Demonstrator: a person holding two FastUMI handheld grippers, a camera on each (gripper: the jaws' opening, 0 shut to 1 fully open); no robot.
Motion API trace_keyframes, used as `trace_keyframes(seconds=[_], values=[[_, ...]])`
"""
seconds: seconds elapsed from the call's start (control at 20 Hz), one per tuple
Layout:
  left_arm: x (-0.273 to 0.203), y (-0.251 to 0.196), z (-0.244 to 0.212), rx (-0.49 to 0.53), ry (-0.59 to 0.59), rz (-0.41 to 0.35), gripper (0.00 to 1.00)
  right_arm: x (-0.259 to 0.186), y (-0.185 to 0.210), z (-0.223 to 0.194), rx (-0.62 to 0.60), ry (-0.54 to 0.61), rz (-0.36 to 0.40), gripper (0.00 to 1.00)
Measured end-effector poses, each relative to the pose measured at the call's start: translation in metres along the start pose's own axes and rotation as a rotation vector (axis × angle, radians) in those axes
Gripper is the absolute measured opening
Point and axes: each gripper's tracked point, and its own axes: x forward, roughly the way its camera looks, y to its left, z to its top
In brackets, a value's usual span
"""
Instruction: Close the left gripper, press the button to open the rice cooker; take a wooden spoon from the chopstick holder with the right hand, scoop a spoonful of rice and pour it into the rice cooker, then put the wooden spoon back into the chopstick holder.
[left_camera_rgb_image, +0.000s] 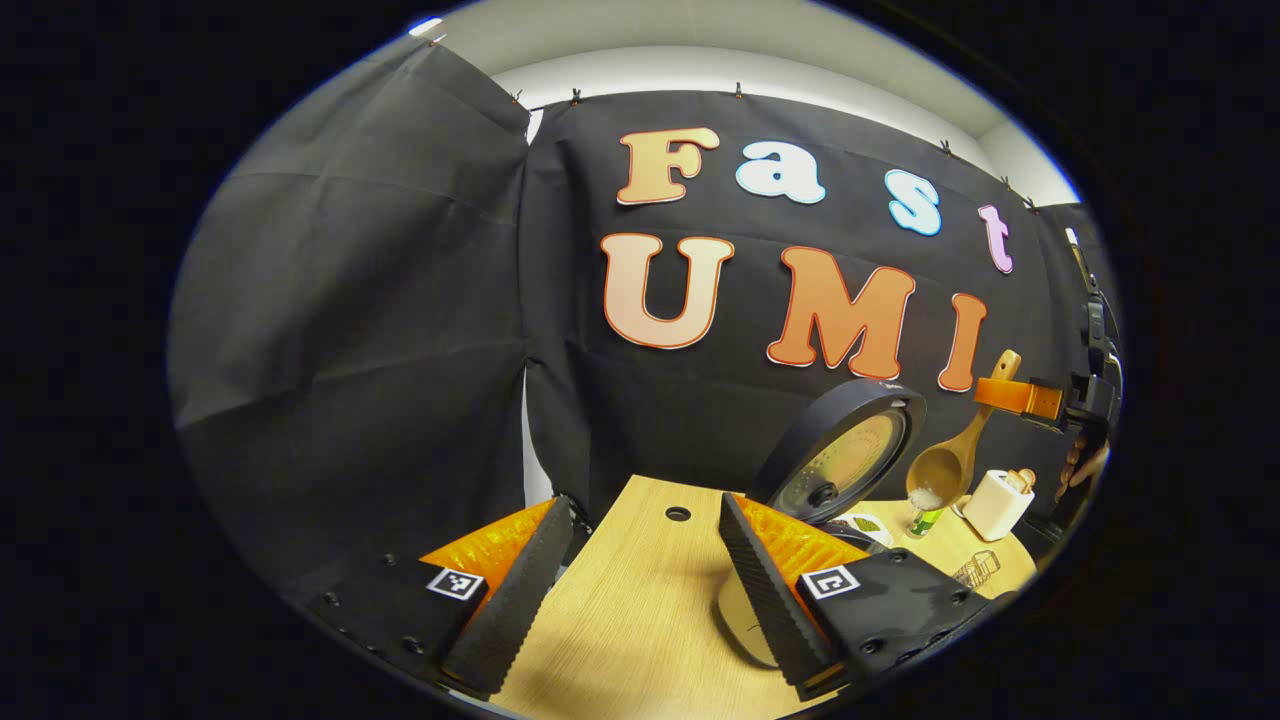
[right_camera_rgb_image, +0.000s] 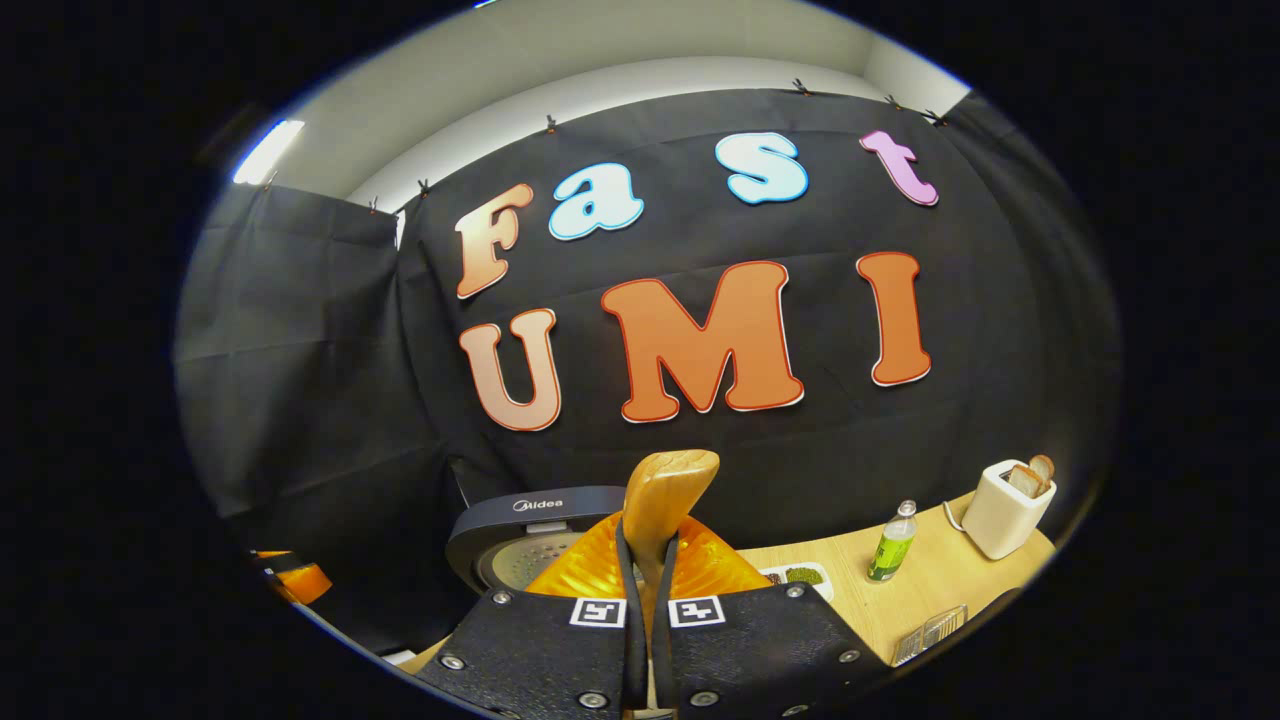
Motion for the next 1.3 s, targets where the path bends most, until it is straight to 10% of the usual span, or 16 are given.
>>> trace_keyframes(seconds=[0.95,1.3], values=[[-0.007,0.014,-0.011,0.013,0.025,0.04,0.97,-0.014,0.053,-0.031,-0.412,-0.013,0.149,0.01],[-0.022,0.01,0.0,0.02,-0.002,0.044,0.99,-0.021,0.034,-0.029,-0.261,-0.014,0.122,0.02]])
